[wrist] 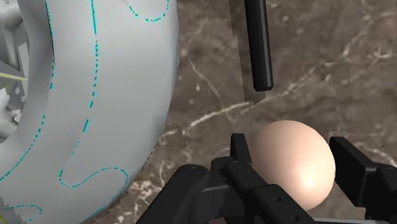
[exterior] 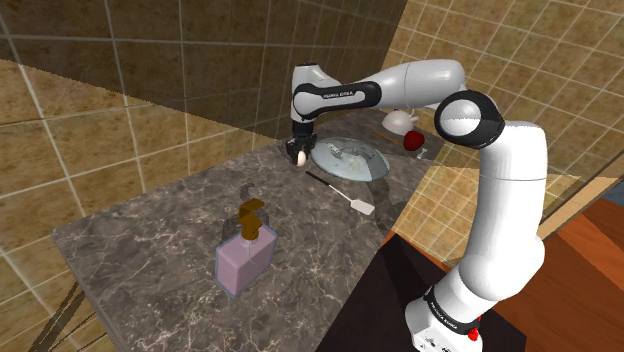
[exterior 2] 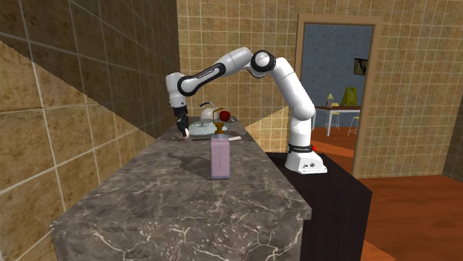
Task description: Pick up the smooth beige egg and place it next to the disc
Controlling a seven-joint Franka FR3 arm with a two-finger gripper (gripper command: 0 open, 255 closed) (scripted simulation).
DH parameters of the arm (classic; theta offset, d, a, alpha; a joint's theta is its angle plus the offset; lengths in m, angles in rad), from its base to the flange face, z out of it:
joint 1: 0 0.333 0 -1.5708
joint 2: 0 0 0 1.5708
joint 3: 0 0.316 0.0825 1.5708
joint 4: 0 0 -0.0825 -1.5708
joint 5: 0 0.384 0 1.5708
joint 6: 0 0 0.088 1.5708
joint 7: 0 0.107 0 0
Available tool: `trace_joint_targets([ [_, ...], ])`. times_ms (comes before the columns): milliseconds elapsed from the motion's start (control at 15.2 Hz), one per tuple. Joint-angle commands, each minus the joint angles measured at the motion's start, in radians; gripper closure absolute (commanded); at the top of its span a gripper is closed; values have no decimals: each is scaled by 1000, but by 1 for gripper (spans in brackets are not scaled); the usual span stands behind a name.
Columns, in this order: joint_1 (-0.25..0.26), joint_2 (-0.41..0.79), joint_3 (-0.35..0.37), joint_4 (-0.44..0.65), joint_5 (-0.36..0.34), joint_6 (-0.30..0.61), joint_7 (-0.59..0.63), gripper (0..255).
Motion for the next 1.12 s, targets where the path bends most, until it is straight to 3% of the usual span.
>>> trace_joint_targets([
  [0,0,1,0,1,0,0,0,255],
  [198,0,1,0,1,0,0,0,255],
  [264,0,1,0,1,0,0,0,0],
  [594,0,1,0,1,0,1,0,0],
  [858,12,-12,6,108,10,-119,-10,0],
  [1056,12,-12,6,108,10,-119,-10,0],
])
